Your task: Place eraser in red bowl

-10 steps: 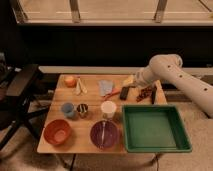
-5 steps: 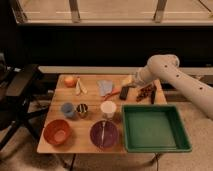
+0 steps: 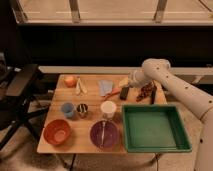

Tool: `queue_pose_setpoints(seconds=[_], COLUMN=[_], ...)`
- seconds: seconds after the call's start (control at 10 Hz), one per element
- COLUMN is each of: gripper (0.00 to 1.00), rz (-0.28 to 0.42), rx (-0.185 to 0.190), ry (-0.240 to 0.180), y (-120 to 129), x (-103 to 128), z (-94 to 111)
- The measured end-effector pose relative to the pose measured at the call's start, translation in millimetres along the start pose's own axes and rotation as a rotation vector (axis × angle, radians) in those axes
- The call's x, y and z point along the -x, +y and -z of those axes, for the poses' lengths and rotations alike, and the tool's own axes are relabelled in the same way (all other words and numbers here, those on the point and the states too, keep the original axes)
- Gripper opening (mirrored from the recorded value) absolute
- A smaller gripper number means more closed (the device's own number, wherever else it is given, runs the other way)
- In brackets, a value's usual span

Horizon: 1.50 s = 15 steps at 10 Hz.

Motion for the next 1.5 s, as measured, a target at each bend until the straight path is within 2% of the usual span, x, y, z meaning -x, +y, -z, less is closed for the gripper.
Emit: queue_pose_setpoints(seconds=[0.2, 0.4, 0.9, 1.1, 1.5], gripper=[0.66, 0.66, 0.66, 0.66, 0.66], rz=[-0.01, -0.01, -0.015, -0.022, -0.013], rx=[0.005, -0.002, -0.002, -0.012, -0.097], ry=[0.013, 0.02, 0.021, -0.011, -0.073], y=[-1, 4, 3, -2, -10], x=[6, 11, 10, 15, 24], z=[-17, -24, -26, -33, -58])
